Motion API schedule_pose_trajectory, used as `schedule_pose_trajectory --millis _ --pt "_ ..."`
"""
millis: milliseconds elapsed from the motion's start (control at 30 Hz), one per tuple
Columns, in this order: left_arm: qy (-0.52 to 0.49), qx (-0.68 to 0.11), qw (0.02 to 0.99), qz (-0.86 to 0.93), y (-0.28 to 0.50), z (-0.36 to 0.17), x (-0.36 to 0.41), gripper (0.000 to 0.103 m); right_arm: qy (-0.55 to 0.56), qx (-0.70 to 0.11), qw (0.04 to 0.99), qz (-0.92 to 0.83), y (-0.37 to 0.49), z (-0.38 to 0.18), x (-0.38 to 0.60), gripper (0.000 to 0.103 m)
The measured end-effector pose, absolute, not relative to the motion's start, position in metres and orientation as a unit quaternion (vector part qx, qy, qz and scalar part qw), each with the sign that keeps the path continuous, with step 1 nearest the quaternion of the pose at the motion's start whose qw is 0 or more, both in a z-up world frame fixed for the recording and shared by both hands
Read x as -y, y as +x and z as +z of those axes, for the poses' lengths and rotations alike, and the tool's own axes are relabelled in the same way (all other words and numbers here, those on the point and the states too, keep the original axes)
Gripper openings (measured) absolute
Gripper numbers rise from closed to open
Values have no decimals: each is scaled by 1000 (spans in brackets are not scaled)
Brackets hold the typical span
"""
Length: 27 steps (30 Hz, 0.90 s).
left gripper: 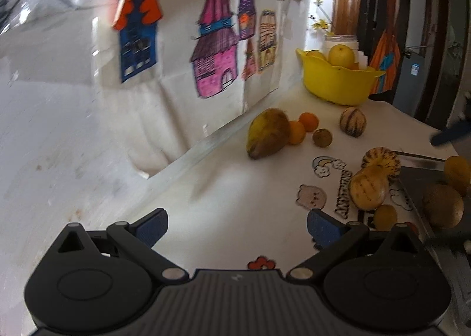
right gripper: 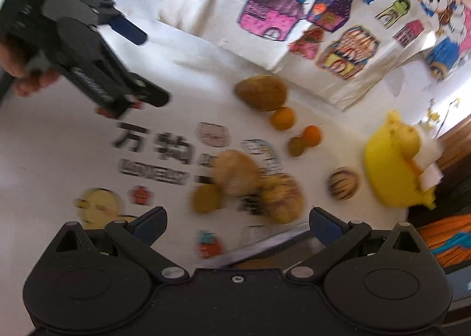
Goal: Organize fruits
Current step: 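Move the left tool to the pale pepino melon while the right tool approaches the purple-striped pepino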
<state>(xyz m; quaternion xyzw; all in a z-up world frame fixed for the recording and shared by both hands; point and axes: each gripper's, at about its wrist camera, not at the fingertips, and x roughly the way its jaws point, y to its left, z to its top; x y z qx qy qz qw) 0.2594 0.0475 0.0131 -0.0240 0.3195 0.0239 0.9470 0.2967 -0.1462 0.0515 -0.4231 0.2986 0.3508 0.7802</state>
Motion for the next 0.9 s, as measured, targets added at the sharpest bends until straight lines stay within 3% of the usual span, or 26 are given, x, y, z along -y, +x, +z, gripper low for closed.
schedule_pose_trajectory --millis 500,700,900 --pt "-64 -312 945 -77 272 12 -30 103 -558 -225 700 384 343 35 160 95" --pt "-79 -315 938 -117 283 9 -27 103 -576 -224 678 397 352 28 156 87" --pt "-61 -303 937 -161 290 6 -14 102 -581 -228 655 426 362 26 155 87"
